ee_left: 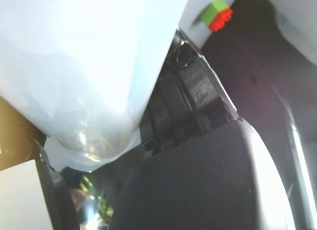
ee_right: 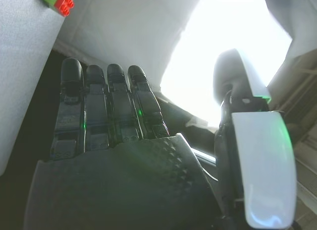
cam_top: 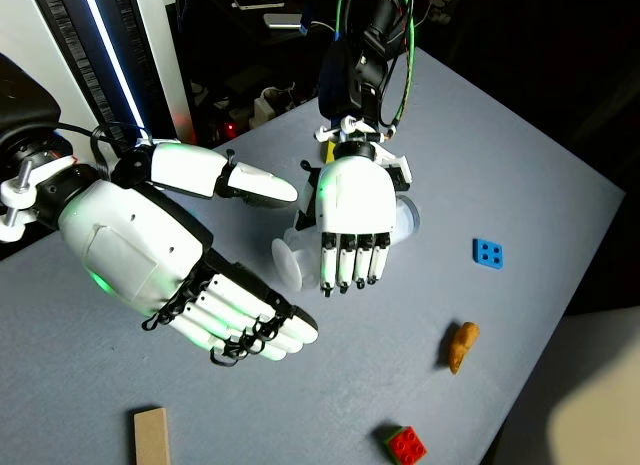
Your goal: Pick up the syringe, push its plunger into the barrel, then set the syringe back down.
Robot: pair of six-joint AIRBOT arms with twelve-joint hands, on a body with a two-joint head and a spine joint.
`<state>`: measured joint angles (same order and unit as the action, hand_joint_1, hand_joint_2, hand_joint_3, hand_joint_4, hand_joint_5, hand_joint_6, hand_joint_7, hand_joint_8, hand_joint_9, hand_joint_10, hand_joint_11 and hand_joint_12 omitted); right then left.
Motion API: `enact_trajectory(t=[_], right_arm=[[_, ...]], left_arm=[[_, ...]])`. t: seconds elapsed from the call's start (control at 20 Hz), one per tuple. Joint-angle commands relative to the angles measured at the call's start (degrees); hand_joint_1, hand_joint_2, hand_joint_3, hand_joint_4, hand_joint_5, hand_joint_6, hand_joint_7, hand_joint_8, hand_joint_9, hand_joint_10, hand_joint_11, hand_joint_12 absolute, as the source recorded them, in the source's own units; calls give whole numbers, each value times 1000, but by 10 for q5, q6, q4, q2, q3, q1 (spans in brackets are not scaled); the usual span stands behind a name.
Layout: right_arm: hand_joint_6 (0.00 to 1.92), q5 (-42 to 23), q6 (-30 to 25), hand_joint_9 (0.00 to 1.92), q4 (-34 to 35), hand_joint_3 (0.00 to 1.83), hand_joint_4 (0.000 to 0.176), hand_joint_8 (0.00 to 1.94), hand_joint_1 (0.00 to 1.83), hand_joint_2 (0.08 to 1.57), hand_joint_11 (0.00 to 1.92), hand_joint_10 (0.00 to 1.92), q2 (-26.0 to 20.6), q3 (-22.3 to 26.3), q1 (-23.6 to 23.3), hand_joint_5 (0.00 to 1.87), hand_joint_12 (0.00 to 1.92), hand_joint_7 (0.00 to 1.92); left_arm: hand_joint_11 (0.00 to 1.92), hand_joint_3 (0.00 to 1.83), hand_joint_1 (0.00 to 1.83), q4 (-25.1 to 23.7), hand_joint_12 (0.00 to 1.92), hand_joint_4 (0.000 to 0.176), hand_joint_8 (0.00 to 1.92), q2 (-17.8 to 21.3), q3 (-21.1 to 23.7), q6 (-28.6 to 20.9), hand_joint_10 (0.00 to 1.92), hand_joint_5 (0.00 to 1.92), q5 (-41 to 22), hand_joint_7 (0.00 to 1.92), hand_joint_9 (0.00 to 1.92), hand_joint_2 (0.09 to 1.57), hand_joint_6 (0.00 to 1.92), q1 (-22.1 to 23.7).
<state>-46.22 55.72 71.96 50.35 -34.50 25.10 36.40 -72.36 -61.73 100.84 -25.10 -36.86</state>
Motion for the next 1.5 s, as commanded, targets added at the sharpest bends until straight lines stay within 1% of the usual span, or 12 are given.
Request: enact_trajectory(t=[0.0, 0.5, 0.85, 1.0, 1.05, 1.1, 1.15, 1.2, 1.25, 1.3, 1.4, 1.45], right_arm=[[1, -33, -8, 124, -38, 1, 0, 1, 335, 1130, 0, 3, -3, -1, -11, 120, 607, 111], [3, -34, -20, 123, -38, 0, 0, 2, 331, 1128, 0, 3, -3, -1, -20, 128, 615, 120], [4, -34, -25, 127, -38, 0, 0, 3, 350, 1131, 0, 7, -4, -1, -23, 122, 575, 112], [0, -34, -26, 112, -38, 2, 0, 0, 337, 1137, 0, 0, -4, -1, -23, 106, 563, 93], [1, -34, -26, 113, -38, 1, 0, 1, 334, 1137, 0, 1, -4, -1, -23, 110, 583, 96], [2, -34, -27, 115, -37, 1, 0, 2, 333, 1136, 0, 1, -4, -1, -23, 113, 587, 99], [1, -34, -27, 114, -37, 0, 0, 3, 344, 1134, 0, 1, -4, -1, -23, 112, 560, 106], [3, -34, -27, 122, -37, 0, 0, 5, 342, 1133, 0, 4, -4, -1, -23, 117, 560, 113], [3, -34, -28, 122, -37, 0, 0, 5, 342, 1133, 0, 4, -4, -1, -24, 117, 560, 113], [1, -34, -28, 119, -37, 1, 0, 0, 351, 1133, 0, 1, -4, -1, -24, 119, 589, 111], [2, -34, -29, 128, -37, 0, 0, 2, 345, 1128, 0, 3, -4, -1, -24, 126, 639, 118], [1, -34, -29, 111, -37, 1, 0, 1, 343, 1132, 0, 1, -4, -1, -24, 115, 558, 103]], left_arm=[[915, 1, 1371, -16, 1306, 0, 1175, -3, -3, -4, 1327, 807, -43, 872, 918, 1153, 1038, 3], [874, 0, 1368, -16, 1357, 0, 1226, -3, -7, -10, 1365, 800, -49, 847, 888, 1163, 1043, 10], [888, 0, 1379, -9, 1367, 0, 1099, -3, -9, -15, 1296, 846, -60, 940, 967, 1130, 957, 10], [720, 0, 1342, -9, 1403, 0, 1152, -3, -8, -14, 1379, 778, -60, 862, 843, 1175, 1194, 10], [660, 0, 1205, -9, 1422, 0, 1196, -3, -8, -14, 1107, 791, -60, 855, 770, 1194, 1254, 10], [550, 2, 1169, -9, 1436, 16, 1232, -3, -7, -14, 964, 808, -60, 796, 695, 1208, 1297, 10], [450, 0, 965, -9, 1325, 0, 444, -3, -6, -14, 708, 727, -62, 755, 661, 1159, 680, 10], [403, 0, 903, -9, 1259, 0, 225, -3, -6, -14, 521, 745, -61, 793, 677, 1158, 377, 10], [403, 0, 903, -9, 1259, 0, 225, -3, -6, -14, 521, 745, -61, 793, 677, 1158, 377, 10], [299, 0, 827, -9, 1131, 0, 28, -3, -6, -14, 193, 692, -62, 760, 691, 1133, 65, 10], [218, 0, 775, -9, 1057, 0, 5, -3, -6, -14, 88, 630, -62, 699, 642, 1122, 15, 10], [28, 0, 658, -9, 931, 0, 0, -3, -6, -14, 8, 444, -62, 484, 452, 1102, 0, 10]])
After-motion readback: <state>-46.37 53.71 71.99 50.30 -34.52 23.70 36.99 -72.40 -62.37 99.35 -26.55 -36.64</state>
